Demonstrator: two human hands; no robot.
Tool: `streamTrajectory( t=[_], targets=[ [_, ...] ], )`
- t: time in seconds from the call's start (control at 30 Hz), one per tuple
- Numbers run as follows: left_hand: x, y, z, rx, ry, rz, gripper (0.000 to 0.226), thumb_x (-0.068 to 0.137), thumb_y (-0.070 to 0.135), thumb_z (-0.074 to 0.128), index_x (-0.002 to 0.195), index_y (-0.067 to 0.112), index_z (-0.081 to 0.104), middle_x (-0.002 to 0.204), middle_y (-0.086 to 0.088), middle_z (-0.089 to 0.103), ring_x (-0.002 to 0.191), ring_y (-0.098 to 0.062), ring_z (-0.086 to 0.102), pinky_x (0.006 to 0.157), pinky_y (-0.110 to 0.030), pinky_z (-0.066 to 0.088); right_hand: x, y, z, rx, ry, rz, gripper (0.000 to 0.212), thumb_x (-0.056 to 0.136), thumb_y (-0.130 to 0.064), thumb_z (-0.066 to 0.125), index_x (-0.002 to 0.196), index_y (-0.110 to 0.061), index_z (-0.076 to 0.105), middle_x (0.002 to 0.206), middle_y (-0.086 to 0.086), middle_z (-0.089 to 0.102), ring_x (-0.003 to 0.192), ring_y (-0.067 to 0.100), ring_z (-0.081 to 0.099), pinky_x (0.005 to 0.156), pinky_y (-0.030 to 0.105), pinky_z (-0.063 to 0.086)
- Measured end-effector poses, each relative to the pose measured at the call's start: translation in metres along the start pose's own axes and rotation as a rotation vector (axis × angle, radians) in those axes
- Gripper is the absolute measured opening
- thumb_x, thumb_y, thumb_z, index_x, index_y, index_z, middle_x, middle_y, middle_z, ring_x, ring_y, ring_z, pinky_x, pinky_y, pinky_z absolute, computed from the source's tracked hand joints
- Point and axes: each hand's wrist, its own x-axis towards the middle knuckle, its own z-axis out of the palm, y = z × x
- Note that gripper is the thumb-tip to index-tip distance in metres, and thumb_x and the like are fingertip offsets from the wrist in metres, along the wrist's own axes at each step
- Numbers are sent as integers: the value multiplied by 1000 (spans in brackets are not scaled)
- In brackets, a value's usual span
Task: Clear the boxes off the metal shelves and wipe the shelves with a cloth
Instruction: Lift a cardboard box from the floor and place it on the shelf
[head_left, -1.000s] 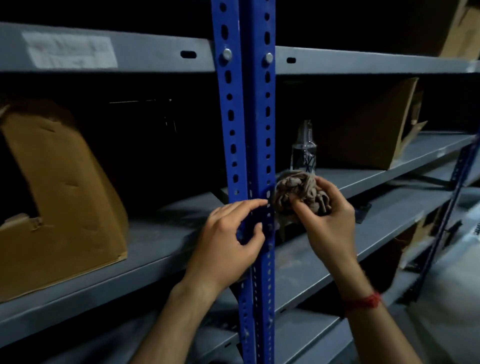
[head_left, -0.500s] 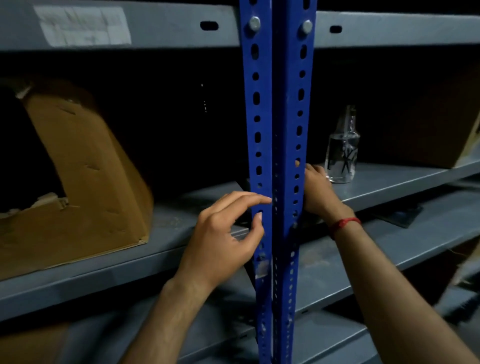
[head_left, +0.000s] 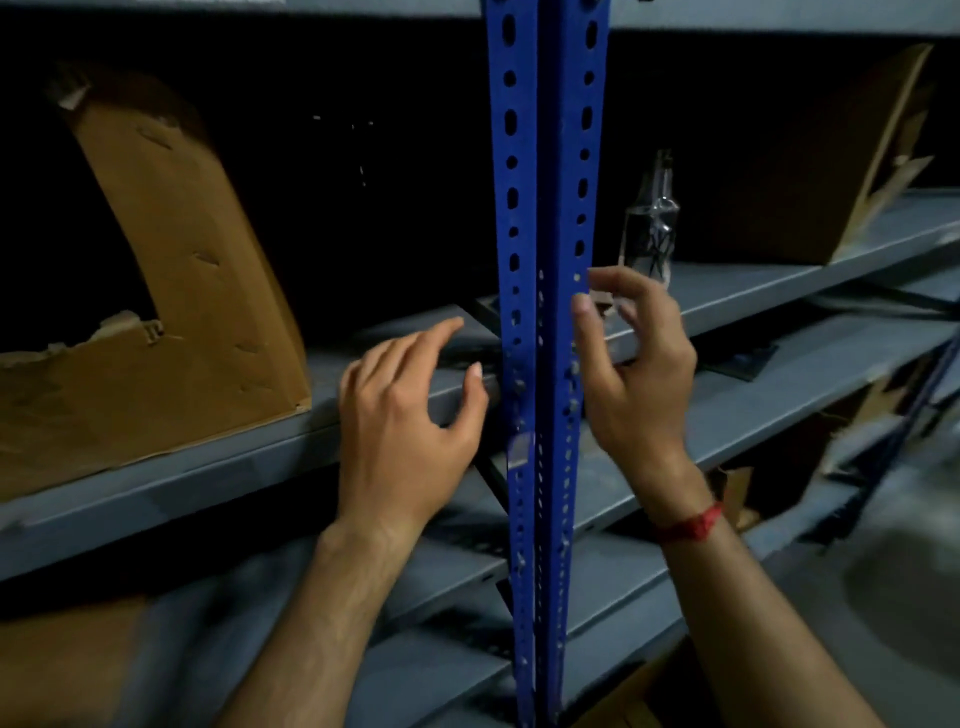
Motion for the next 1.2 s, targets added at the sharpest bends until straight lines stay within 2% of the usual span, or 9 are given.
streamTrajectory(
  t=[0.17,0.27,0.33,0.47,0.6,0.8,0.97,1.07,1.2],
  targets=[
    [-18,-3,-29,-52,18,80,37,98,30,58,131,14,61,121,-1,67,115,-21,59,99,-42,45,-35,-63,-12,34,-28,-176,22,97,-18,61,113,-4,64,110,2,64,107,20,61,90,45,51],
    [-30,-5,-33,-97,19,101,32,99,27,58,126,11,64,115,-4,68,109,-24,62,93,-42,48,-56,-79,-26,5,-48,-162,19,95,-15,64,110,-3,65,107,3,67,105,19,62,88,45,51],
    [-40,-3,-32,-156,-3,87,28,99,25,59,122,10,65,110,-3,69,103,-22,63,90,-35,49,-70,-77,-39,-41,-45,-110,18,95,-15,65,109,-4,66,107,2,67,105,17,62,87,45,51],
    [-64,0,-14,-252,-99,74,22,97,25,60,114,14,69,97,3,70,84,-10,65,74,-16,50,-102,-57,-65,-109,-30,85,14,96,-17,65,108,-10,66,106,-2,68,105,16,62,86,44,52],
    [-98,-4,25,-316,-174,33,18,94,23,62,106,15,72,87,6,71,72,-9,66,65,-29,55,-145,-22,-83,-187,-30,278,17,97,-24,63,110,-14,65,107,-7,65,101,17,64,80,46,54],
    [-164,-16,97,-300,-375,-4,18,89,24,62,99,14,73,83,3,73,70,-14,68,68,-32,56,-228,42,-112,-275,-35,590,23,95,-30,65,114,-17,63,110,-6,66,107,13,62,85,42,54],
    [-227,-40,160,-240,-615,-17,20,85,26,64,100,16,74,84,2,72,70,-15,66,69,-33,58,-320,106,-136,-349,-75,850,34,92,-41,64,121,-24,59,115,-7,63,111,15,60,91,44,54],
    [-259,-59,197,-221,-739,-24,23,82,26,65,100,15,74,86,0,74,73,-17,68,71,-31,59,-369,133,-143,-415,-108,976,38,91,-39,67,125,-25,56,119,-8,60,115,12,55,96,42,52],
    [-311,-88,252,-175,-1006,-47,37,80,40,60,110,20,70,96,-1,74,83,-25,71,74,-41,60,-436,165,-147,-509,-123,1171,46,90,-38,70,130,-27,50,124,-8,54,120,12,50,100,40,49]
  ],
)
